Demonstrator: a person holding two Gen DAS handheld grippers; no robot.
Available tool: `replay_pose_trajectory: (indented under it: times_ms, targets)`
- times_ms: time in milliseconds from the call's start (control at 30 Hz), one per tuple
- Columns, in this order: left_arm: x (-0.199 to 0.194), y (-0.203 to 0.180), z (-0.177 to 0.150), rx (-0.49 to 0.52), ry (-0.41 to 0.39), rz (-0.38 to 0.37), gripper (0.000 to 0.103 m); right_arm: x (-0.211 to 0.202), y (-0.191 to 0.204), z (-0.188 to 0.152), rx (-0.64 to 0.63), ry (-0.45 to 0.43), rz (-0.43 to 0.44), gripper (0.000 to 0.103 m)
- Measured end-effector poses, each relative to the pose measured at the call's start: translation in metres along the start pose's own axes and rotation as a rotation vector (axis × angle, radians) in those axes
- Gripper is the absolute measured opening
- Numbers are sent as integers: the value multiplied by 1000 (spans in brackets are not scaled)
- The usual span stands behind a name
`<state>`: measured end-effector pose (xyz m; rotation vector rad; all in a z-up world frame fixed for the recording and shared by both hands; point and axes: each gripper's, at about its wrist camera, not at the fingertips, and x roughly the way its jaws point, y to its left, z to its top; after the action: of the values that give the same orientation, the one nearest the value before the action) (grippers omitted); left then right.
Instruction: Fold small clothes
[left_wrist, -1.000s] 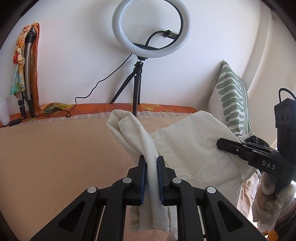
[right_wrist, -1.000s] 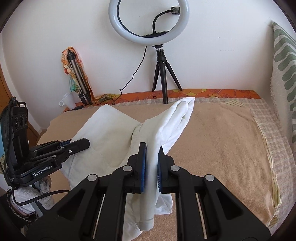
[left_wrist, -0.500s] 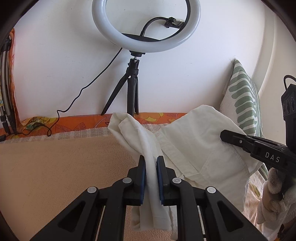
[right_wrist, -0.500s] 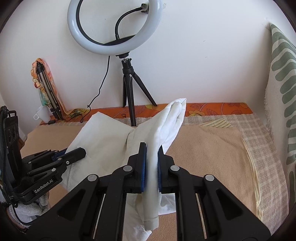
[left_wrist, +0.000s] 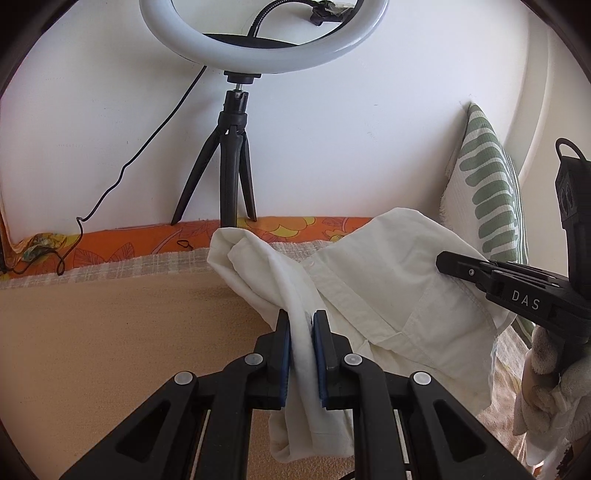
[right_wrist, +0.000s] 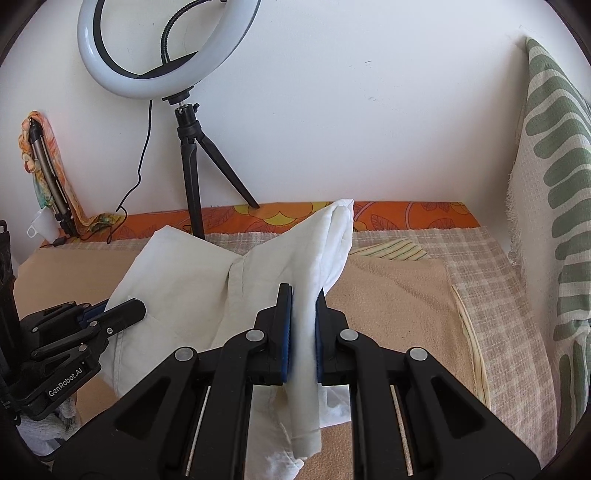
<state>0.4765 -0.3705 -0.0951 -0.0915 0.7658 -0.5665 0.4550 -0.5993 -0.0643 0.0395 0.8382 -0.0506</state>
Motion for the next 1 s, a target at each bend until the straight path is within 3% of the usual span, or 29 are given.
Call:
replay_pose_trajectory:
  times_ms: [167, 267, 333, 400, 467, 1000]
  targets:
    - [2, -3, 1, 14, 36, 36, 14, 11, -10, -3, 3, 18, -63, 11]
    - [2, 0, 1, 4, 79, 42, 35, 19, -13, -4, -4, 52, -132, 16]
    - [-3, 0, 1, 7, 72, 53, 44, 22, -14, -6, -13, 79, -172, 27]
    - [-10, -1, 1, 16, 67, 58, 55, 17, -15, -8, -14, 68, -196, 50]
    - [-16, -2, 1, 21, 61, 58, 56, 10, -16, -8, -6, 49, -195, 54]
    - [-95, -26, -2, 59, -22, 33, 56, -69, -1, -10, 18, -49, -166, 54]
